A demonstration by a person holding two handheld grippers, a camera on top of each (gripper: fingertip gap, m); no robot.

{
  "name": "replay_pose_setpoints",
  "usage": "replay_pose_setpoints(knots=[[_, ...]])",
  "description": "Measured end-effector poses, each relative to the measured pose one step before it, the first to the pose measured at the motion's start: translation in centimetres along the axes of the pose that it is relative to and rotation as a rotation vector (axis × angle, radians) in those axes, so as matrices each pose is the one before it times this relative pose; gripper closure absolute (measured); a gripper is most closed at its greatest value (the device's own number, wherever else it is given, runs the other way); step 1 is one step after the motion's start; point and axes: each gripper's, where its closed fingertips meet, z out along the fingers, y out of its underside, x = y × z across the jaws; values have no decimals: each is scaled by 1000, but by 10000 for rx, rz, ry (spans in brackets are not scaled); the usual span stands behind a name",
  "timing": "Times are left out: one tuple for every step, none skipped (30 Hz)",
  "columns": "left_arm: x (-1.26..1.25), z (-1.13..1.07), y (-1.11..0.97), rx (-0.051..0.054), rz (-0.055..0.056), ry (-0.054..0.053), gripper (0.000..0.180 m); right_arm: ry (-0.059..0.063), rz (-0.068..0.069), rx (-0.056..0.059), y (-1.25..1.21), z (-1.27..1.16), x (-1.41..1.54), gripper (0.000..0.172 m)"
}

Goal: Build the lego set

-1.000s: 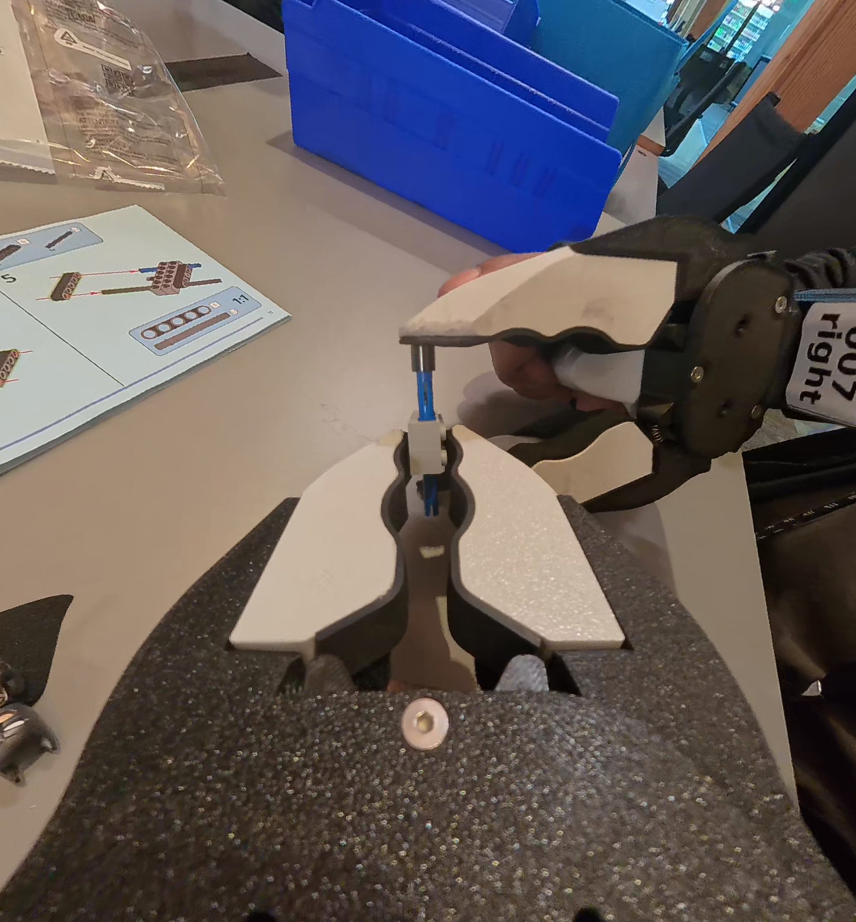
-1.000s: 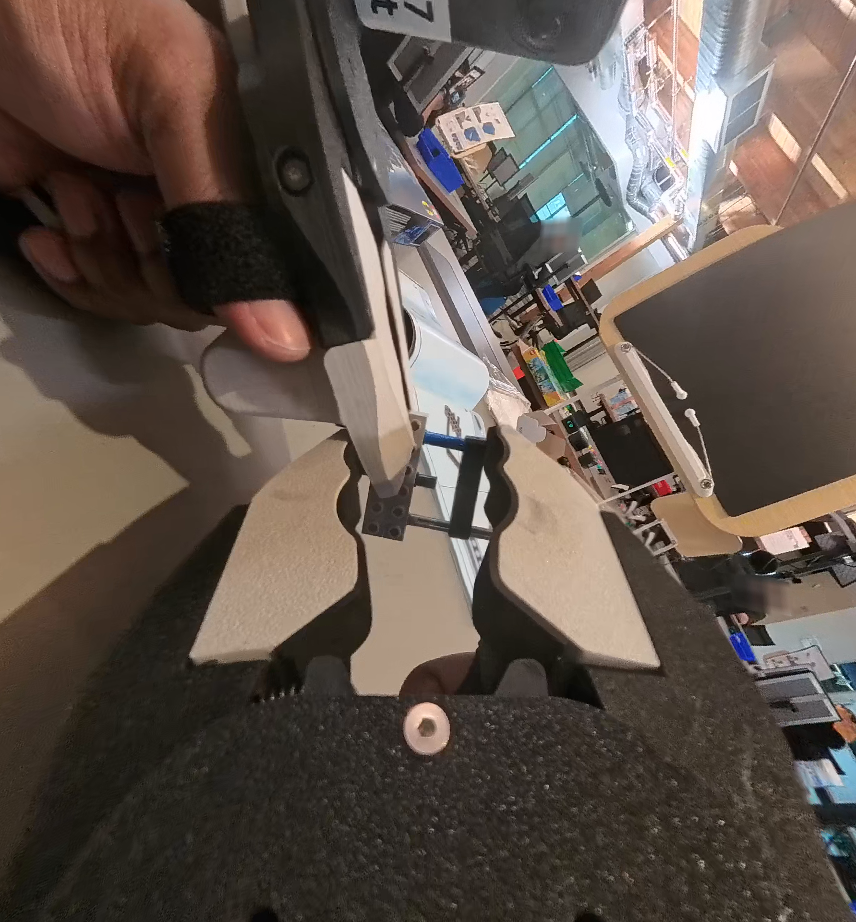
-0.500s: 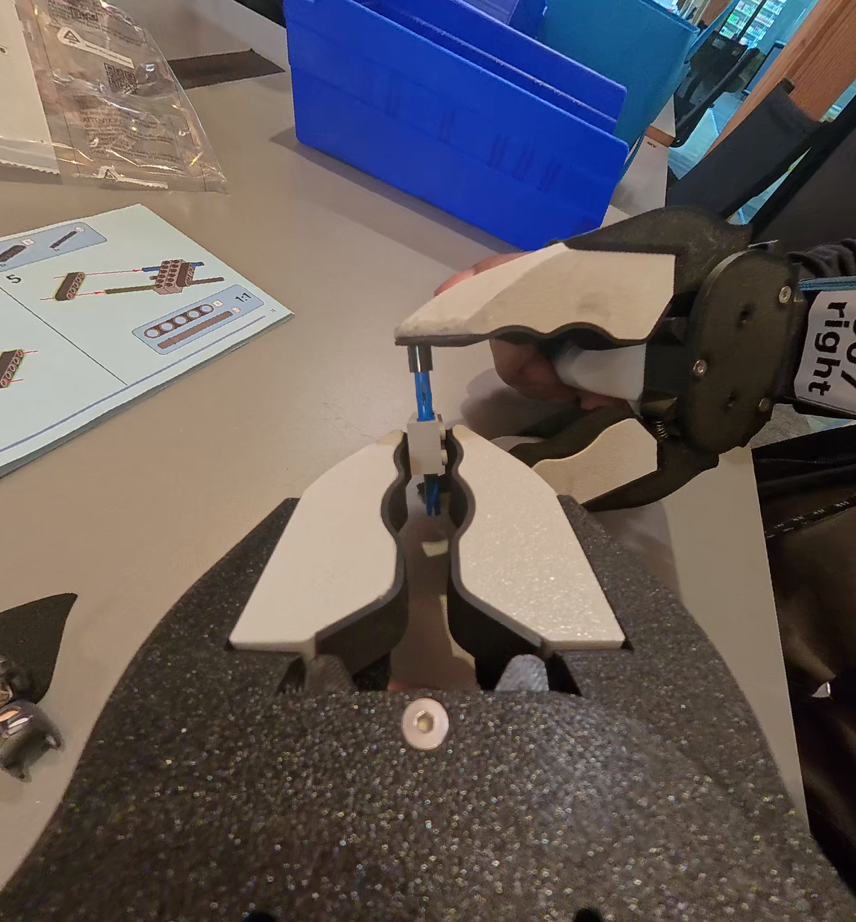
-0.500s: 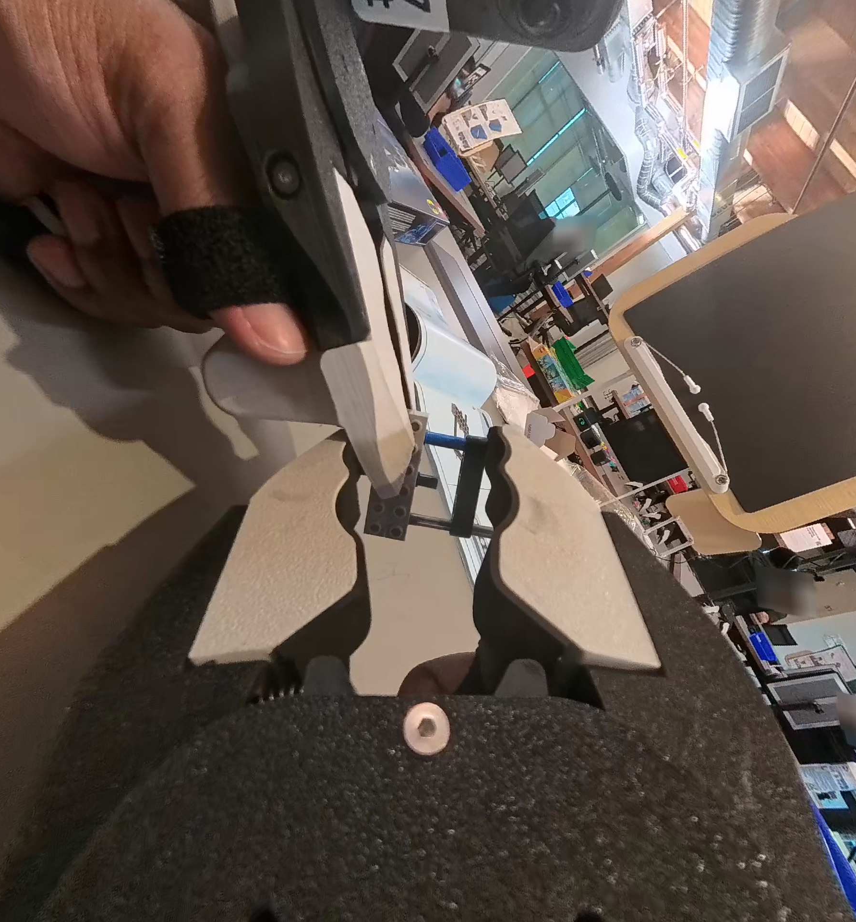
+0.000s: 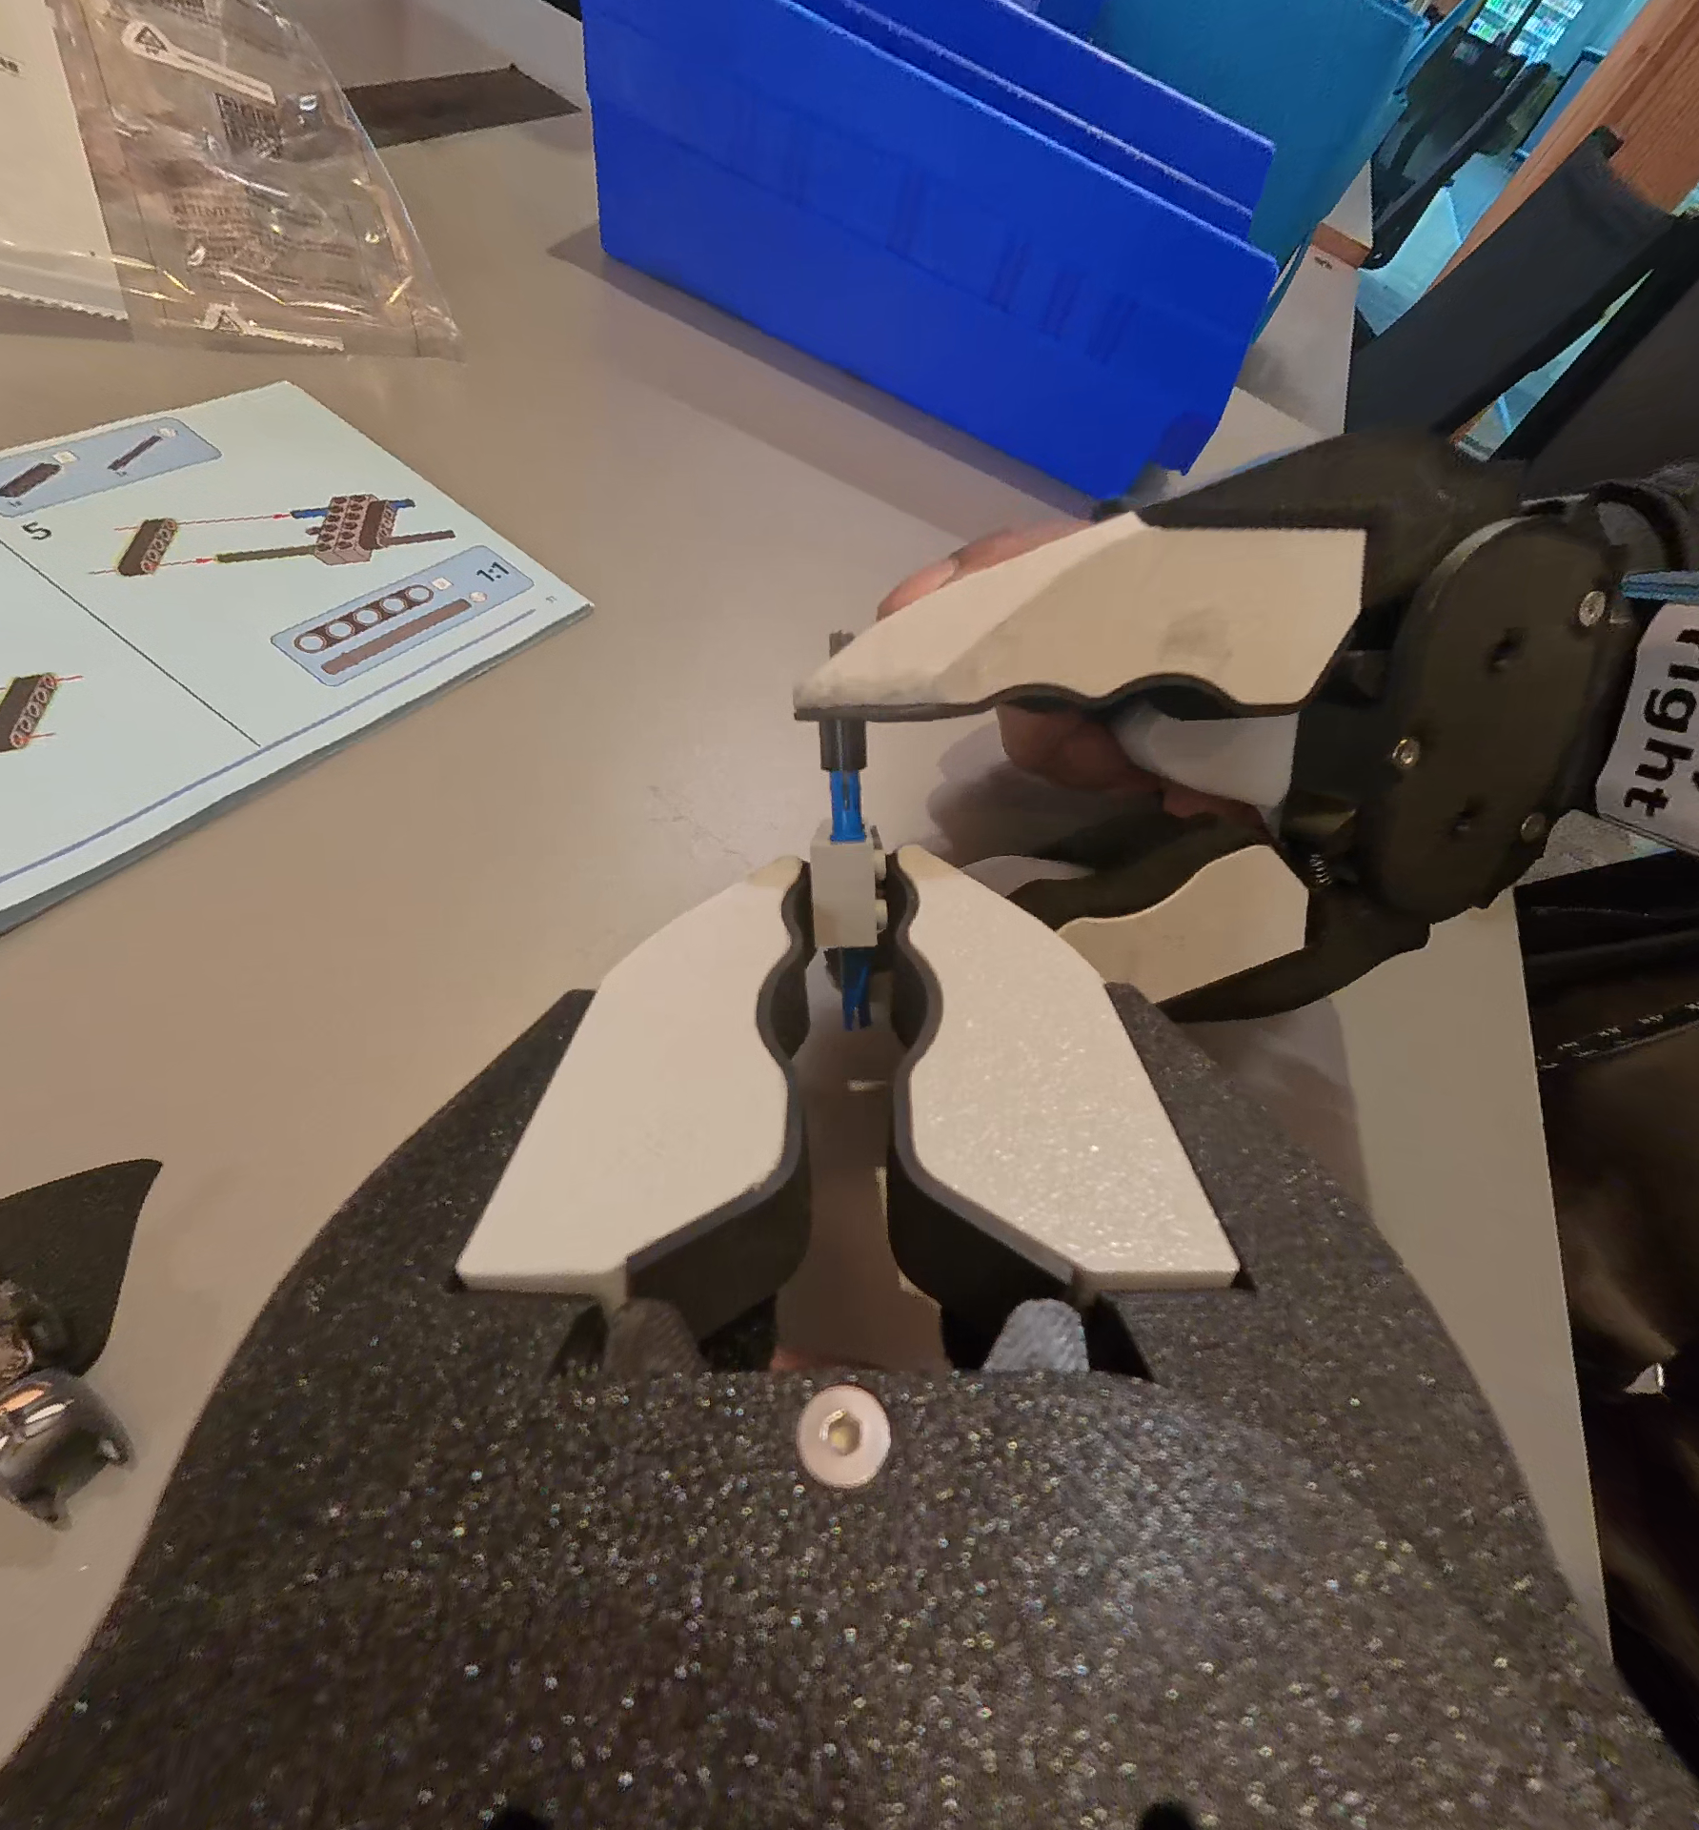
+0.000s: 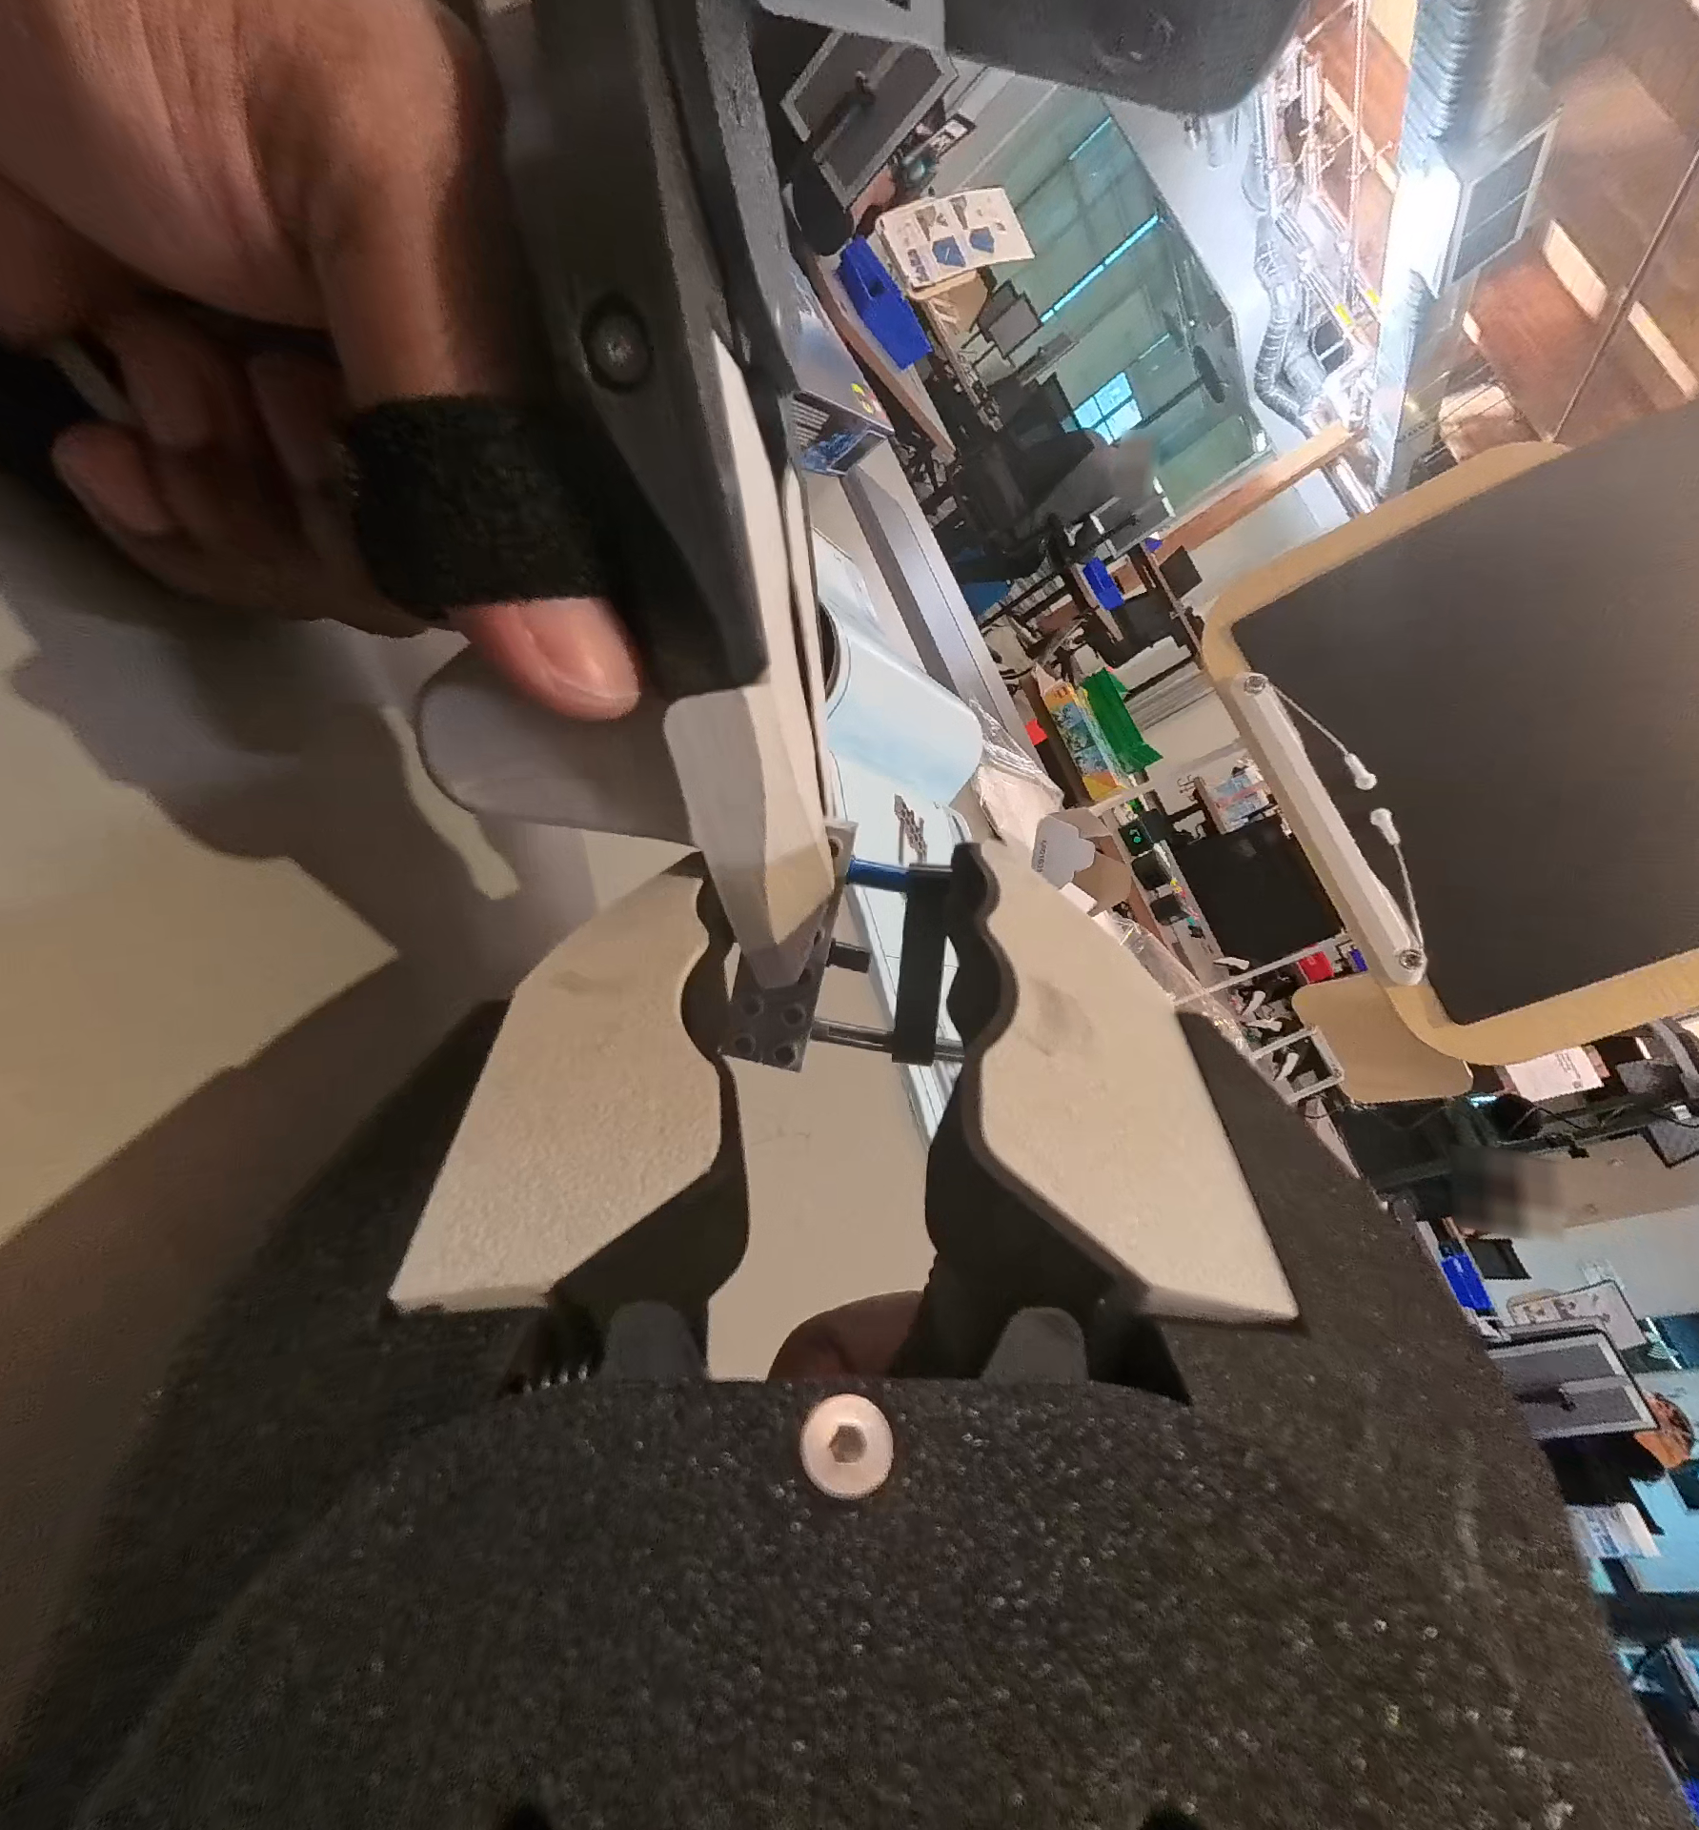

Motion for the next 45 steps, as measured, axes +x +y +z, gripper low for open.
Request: replay_pose_setpoints(knots=[[25,-30,-27,24,-8,28,169,-56,60,42,-26,5,7,129],[-14,-17,-28,22,-15,14,168,-33,5,10,-5,12,27,130],[-10,-5,-11,9,-26,16,169,32,-61,-11,-15,7,12,130],[6,-4,-14,7,-11,20,169,47,-57,-6,-22,-9,24,130],[12,-17,-17,17,12,9,168,26,-7,19,-39,-14,20,131],[6,-6,-11,15,2,3,168,14,12,15,-12,0,13,131],[-18,3,0,-1,-16,3,168,-4,18,-3,13,14,6,131],[-9,-1,-28,17,-14,14,168,-5,13,12,-18,11,22,131],[-9,-12,-57,43,-10,10,168,33,69,19,-22,17,74,131],[-70,-30,-98,73,-12,-24,168,97,115,-2,-3,50,141,129],[-91,-52,-111,81,-19,-35,168,93,98,-15,7,59,159,128],[-82,-69,-154,108,-13,-26,168,82,70,-9,-15,33,175,127],[-143,-99,-174,125,-31,-51,168,118,51,-8,-2,14,230,125],[-177,-110,-150,120,-83,-39,168,144,30,-2,26,-12,292,122],[-143,-111,-119,103,-134,23,168,45,26,16,26,-38,179,121],[-117,-95,-76,70,-158,56,168,-22,65,37,0,-35,78,121],[-84,-57,-62,58,-129,52,168,-5,51,2,41,-24,72,122],[-115,-76,-90,69,-92,-2,168,34,-2,-39,89,5,98,122],[-49,-48,-80,63,-30,7,168,13,-11,-38,77,12,43,122],[2,-23,-33,19,10,5,168,-14,14,-18,52,14,2,122],[1,15,2,-3,27,-14,168,-38,21,-21,48,14,-55,122],[0,8,-5,0,30,-24,168,-47,5,-26,46,23,-73,122],[4,-23,-56,40,31,-2,168,-49,-18,-41,61,40,-113,122],[21,-44,-94,62,29,8,168,-42,-35,-66,110,61,-136,122],[45,-13,-63,42,25,28,168,-38,-49,-71,112,73,-146,122],[35,12,2,1,27,4,168,-4,-53,-49,77,60,-111,121],[40,0,-28,23,40,-9,168,26,-50,-22,23,43,-43,120],[17,-9,-63,40,34,-13,168,56,-51,-11,-1,15,20,120],[26,-20,-63,44,18,8,168,61,-43,-17,-14,6,45,119],[11,-17,-55,48,-1,6,168,57,-19,-29,22,27,31,119],[16,-22,-62,46,-3,5,168,53,5,-36,17,39,27,118],[28,-15,-80,64,1,8,168,79,2,-52,51,37,62,118],[104,-8,-106,84,-2,47,168,117,-31,-88,104,65,111,118],[22,-4,-66,59,-7,-4,168,96,-45,-53,68,50,96,118],[22,5,-27,25,10,-5,168,103,16,-4,-6,2,153,121],[52,0,-45,34,18,19,168,98,76,30,-50,-42,197,124],[77,-11,-71,57,27,29,168,85,89,45,-78,-65,212,129],[71,-30,-142,107,21,15,168,-57,58,42,-72,-62,16,131],[37,16,-20,14,9,9,168,-17,29,0,-7,-36,12,131],[6,24,26,-17,1,-2,168,-3,-15,-18,28,-10,-15,132],[6,2,7,-5,-10,18,168,7,-26,7,-4,-11,-10,132],[7,-6,-12,4,-14,19,168,-9,-25,12,-9,0,-2,132],[-6,1,16,-7,-23,11,168,-19,-27,2,11,3,-21,132],[-18,22,37,-28,-32,12,168,-28,-29,-5,34,9,-17,132],[-20,18,44,-34,-31,11,168,-30,-35,1,27,3,-17,132]])
